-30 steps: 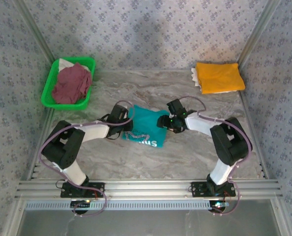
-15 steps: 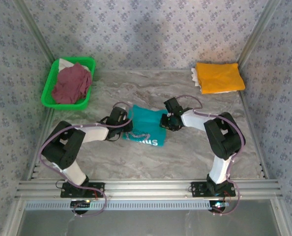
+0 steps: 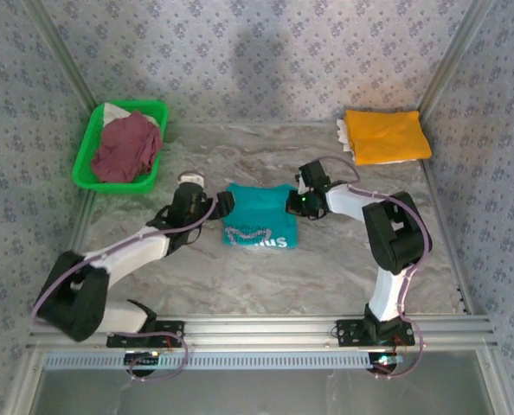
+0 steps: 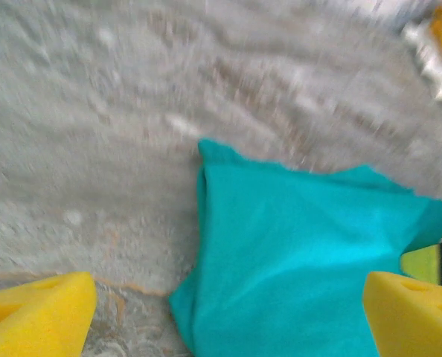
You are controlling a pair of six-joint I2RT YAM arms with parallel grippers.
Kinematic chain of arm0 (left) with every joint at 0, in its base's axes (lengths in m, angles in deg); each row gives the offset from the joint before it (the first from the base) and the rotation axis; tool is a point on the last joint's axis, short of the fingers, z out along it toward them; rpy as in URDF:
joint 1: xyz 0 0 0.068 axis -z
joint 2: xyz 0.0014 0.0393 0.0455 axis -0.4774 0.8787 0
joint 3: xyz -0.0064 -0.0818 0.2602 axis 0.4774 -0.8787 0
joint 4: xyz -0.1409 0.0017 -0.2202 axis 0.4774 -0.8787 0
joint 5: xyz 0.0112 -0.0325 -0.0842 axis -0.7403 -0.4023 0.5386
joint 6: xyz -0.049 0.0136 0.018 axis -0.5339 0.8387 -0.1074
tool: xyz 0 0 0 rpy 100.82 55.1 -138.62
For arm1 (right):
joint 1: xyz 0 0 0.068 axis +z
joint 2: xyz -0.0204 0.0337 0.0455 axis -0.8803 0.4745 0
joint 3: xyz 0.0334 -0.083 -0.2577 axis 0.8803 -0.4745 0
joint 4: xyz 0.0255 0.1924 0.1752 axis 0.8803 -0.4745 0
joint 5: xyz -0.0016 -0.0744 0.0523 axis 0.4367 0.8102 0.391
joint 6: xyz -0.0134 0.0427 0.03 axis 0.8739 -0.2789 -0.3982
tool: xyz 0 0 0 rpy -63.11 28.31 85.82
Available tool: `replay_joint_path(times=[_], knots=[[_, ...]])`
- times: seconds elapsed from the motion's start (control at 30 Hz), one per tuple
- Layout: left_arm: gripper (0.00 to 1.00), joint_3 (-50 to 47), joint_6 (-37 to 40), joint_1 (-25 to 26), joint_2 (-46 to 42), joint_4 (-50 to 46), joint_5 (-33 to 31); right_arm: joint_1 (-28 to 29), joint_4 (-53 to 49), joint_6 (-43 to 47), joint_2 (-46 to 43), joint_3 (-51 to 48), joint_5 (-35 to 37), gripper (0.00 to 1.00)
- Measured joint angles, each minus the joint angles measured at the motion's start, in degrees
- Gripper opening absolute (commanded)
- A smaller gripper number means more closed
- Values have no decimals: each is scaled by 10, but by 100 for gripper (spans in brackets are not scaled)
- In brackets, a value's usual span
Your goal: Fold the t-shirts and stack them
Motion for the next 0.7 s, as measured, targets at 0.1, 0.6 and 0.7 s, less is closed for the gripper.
replay_joint_path(times=[0.1,0.6,0.7], knots=[[99,-19,16,0,-78,3,-35,-29,-43,47,0,41,-4,0],[100,-42,90,0,-129,-3,-41,-166,-274,301,3,332,45,0],[99,-42,90,0,-120,-3,-40,-200,-314,334,42,440,44,0]])
